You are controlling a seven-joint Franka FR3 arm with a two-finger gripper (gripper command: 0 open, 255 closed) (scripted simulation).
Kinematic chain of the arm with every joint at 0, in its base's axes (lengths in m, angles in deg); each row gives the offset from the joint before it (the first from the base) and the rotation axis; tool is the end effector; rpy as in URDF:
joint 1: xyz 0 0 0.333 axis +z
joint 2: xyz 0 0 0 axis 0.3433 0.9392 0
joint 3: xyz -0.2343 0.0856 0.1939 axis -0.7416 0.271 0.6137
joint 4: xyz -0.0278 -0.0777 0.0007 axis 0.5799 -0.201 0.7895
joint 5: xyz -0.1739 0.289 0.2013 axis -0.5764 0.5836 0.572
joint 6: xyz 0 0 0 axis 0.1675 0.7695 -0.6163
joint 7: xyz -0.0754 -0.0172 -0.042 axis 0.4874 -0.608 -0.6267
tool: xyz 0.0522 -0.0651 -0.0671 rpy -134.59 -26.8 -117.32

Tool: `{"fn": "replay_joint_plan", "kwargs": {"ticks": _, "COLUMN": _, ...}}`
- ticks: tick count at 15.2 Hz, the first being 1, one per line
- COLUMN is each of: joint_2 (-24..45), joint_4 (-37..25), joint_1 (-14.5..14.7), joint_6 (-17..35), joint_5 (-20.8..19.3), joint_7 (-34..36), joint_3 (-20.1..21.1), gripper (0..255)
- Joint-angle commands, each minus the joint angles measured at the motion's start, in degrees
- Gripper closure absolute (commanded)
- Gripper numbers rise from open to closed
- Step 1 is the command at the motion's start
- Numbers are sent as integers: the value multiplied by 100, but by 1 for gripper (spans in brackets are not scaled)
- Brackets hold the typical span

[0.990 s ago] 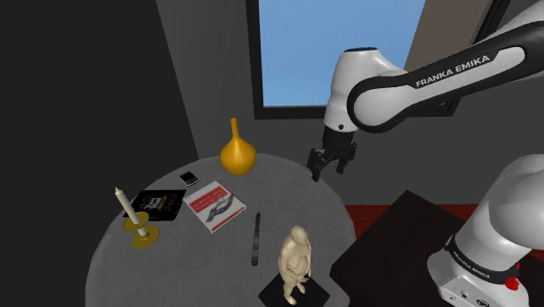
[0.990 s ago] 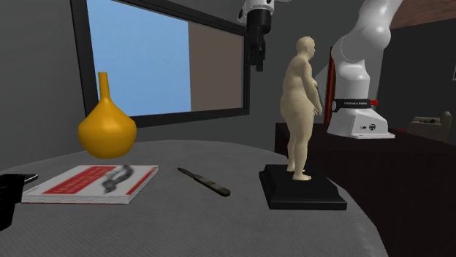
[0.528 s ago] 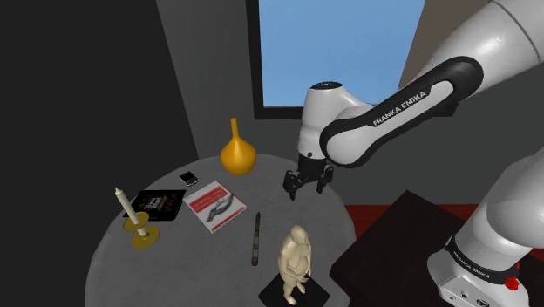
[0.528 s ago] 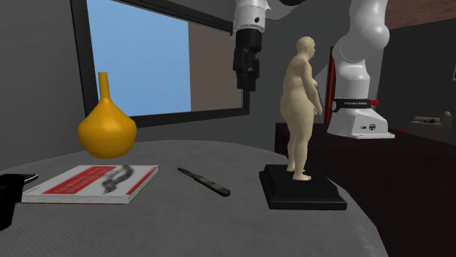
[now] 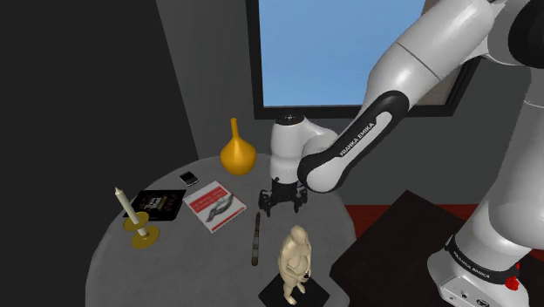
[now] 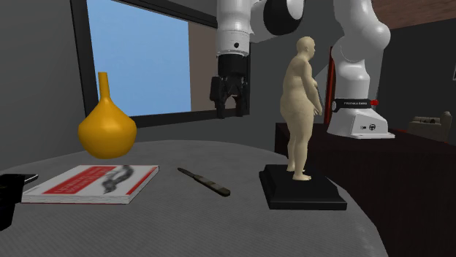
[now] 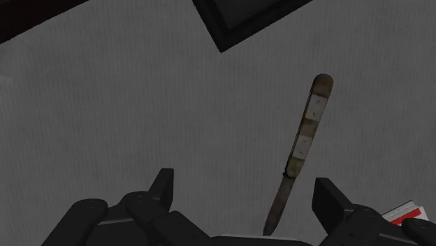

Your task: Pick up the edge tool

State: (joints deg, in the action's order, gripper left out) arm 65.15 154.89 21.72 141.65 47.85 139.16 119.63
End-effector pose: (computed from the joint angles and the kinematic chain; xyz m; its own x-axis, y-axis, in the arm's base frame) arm 0.4378 0.2793 0.2530 0.8885 -0.4588 -0.0017 -0.4583 -0.8873 -0.0514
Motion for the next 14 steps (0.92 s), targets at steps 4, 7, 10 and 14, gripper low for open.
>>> {"fn": "replay_joint_plan", "kwargs": {"ticks": 4, "joint_2": 1240, "joint_4": -959, "joint_1": 704, "joint_6": 99, "joint_5": -916, "joint_7": 1266, "joint_3": -621, "gripper": 0}}
{"fn": "replay_joint_plan", "kwargs": {"ticks": 7, "joint_2": 1935, "joint_4": -1625, "joint_1": 1105, "joint_6": 75, "joint_5": -1164, "joint_7": 1766, "joint_3": -957, "gripper": 0}}
{"fn": "replay_joint_plan", "kwargs": {"ticks": 10, "joint_2": 2619, "joint_4": -2353, "joint_1": 1444, "joint_6": -3, "joint_5": -1273, "joint_7": 2140, "joint_3": -1231, "gripper": 0}}
{"fn": "replay_joint_plan", "kwargs": {"ticks": 14, "joint_2": 2943, "joint_4": -2568, "joint_1": 1562, "joint_6": 106, "joint_5": -1350, "joint_7": 2243, "joint_3": -1356, "gripper": 0}}
